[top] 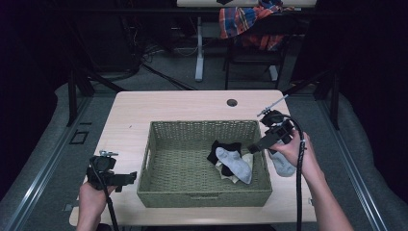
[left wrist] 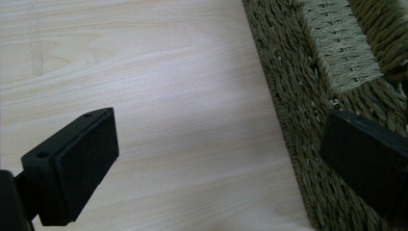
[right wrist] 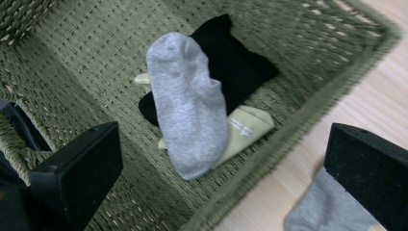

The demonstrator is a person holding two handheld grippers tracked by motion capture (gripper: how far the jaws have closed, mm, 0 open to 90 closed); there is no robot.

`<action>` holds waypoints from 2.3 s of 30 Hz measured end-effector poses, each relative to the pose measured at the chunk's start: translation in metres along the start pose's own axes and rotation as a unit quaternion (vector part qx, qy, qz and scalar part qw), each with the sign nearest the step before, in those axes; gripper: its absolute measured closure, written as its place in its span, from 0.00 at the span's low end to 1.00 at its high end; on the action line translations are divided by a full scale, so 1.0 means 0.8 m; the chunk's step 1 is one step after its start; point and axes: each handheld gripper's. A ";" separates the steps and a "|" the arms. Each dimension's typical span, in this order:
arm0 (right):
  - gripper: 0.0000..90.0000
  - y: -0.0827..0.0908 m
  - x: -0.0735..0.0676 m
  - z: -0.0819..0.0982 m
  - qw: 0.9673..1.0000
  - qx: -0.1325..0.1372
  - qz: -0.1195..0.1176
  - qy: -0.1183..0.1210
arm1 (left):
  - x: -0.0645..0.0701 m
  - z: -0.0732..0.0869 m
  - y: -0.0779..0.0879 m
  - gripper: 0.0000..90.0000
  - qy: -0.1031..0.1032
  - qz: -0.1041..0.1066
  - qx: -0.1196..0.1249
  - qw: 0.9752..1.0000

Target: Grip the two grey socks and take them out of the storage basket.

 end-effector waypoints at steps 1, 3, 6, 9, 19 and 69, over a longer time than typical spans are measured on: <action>0.00 -0.006 -0.003 -0.002 1.000 -0.004 -0.003 0.003 | 0.000 0.000 0.000 0.01 -0.001 0.001 -0.001 1.000; 0.02 -0.013 -0.006 -0.004 1.000 -0.017 0.000 0.015 | 0.000 0.000 0.000 0.01 -0.001 0.001 -0.003 1.000; 0.06 -0.028 -0.011 -0.007 0.999 -0.027 -0.002 0.020 | 0.000 0.000 0.000 0.00 -0.002 0.000 -0.002 1.000; 0.11 -0.042 -0.016 -0.011 0.999 -0.044 0.005 0.026 | 0.000 0.000 -0.001 0.00 -0.002 0.000 -0.002 1.000; 0.19 -0.086 -0.034 -0.019 0.996 -0.085 0.007 0.039 | -0.001 0.000 0.000 0.01 -0.001 0.000 -0.001 1.000; 0.96 -0.100 -0.054 -0.031 0.993 -0.103 0.043 0.032 | -0.002 0.000 0.001 0.00 -0.004 -0.001 -0.003 1.000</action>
Point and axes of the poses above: each handheld gripper's, and its own axes: y roughly backward along the jaws, z roughly out of its underside, x roughly to its right, and after that the axes turned 6 degrees about -y, right-handed
